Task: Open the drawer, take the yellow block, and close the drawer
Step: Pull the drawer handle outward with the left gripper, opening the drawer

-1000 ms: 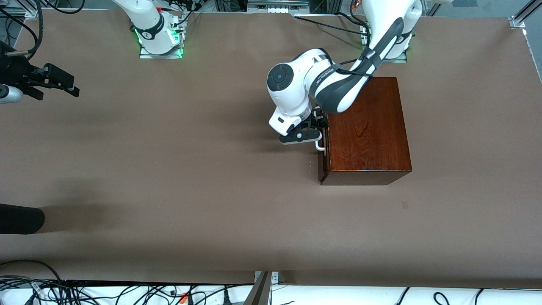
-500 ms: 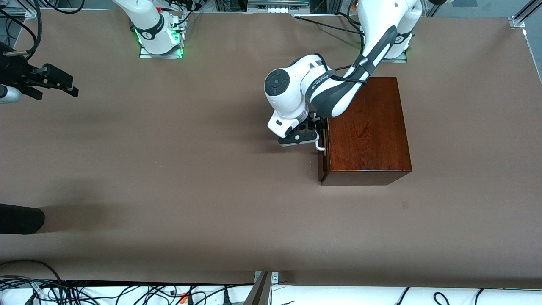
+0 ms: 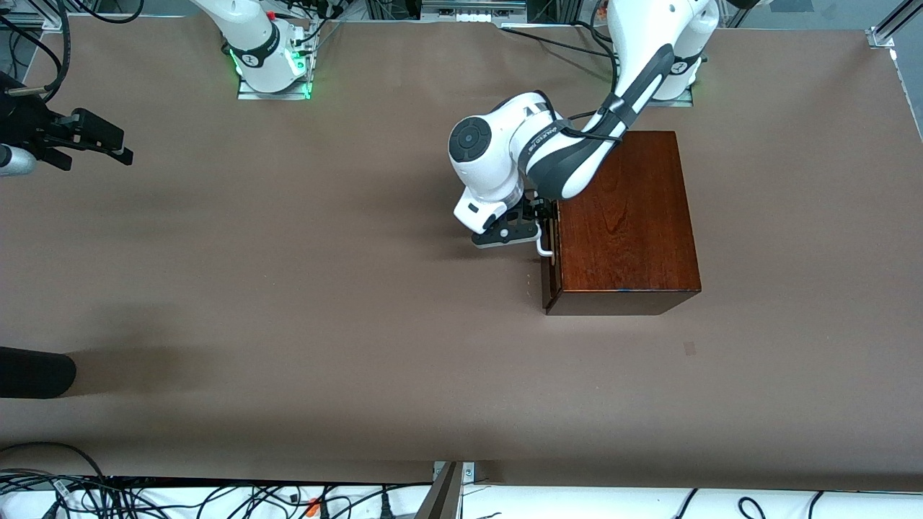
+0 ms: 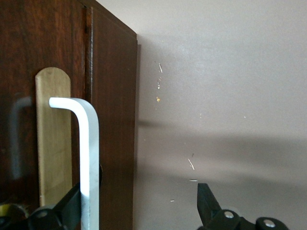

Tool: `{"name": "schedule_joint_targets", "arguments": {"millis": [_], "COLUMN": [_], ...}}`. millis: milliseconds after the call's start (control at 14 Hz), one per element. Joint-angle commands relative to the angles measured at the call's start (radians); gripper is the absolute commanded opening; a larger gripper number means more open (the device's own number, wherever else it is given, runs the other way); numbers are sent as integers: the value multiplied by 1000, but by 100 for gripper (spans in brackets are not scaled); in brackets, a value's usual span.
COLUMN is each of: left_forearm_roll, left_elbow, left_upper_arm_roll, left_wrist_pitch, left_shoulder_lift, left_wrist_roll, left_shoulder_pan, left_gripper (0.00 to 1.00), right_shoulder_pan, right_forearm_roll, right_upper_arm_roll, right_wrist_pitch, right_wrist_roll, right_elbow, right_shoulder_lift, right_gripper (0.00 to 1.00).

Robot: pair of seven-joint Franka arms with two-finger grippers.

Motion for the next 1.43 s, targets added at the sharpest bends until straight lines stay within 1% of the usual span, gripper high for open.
{"name": "schedule_joint_targets", "arguments": {"millis": [0, 143, 286, 500, 571, 714, 929, 1071, 1214, 1357], "left_forearm_roll": [20, 19, 17, 17, 17, 16, 17, 4, -1, -6], "left_elbow": [31, 38, 100, 120, 141, 184, 204, 248, 262, 301], "left_upper_arm_roll": [-6, -7, -7, -7, -7, -7, -7, -7, -7, -7], "left_wrist_pitch": [6, 6, 4, 4, 4, 3, 4, 3, 4, 4], "left_shoulder_lift": [24, 33, 67, 87, 96, 124, 133, 154, 165, 182], "left_wrist_roll": [-31, -58, -92, -127, -136, -140, -157, -158, -160, -164], "left_shoulder_pan": [-33, -52, -76, -101, -113, -131, -148, -162, -176, -187], "left_gripper": [100, 100, 100, 100, 100, 100, 100, 100, 100, 100], "right_shoulder_pan": [-10, -10, -11, -11, -11, -11, -11, -11, -11, -11], "right_forearm_roll": [16, 16, 16, 16, 16, 16, 16, 16, 16, 15], "right_upper_arm_roll": [5, 3, 3, 3, 3, 2, 3, 2, 2, -5], "right_wrist_pitch": [-3, -5, -5, -5, -5, -6, -6, -6, -11, -12], "right_wrist_roll": [0, 0, -4, -4, -4, -4, -4, -4, -4, -4], "right_elbow": [11, 11, 11, 11, 11, 11, 11, 11, 11, 11], "right_shoulder_lift": [4, 4, 5, 5, 5, 5, 5, 5, 5, 5], "right_gripper": [100, 100, 100, 100, 100, 100, 100, 100, 100, 100]}}
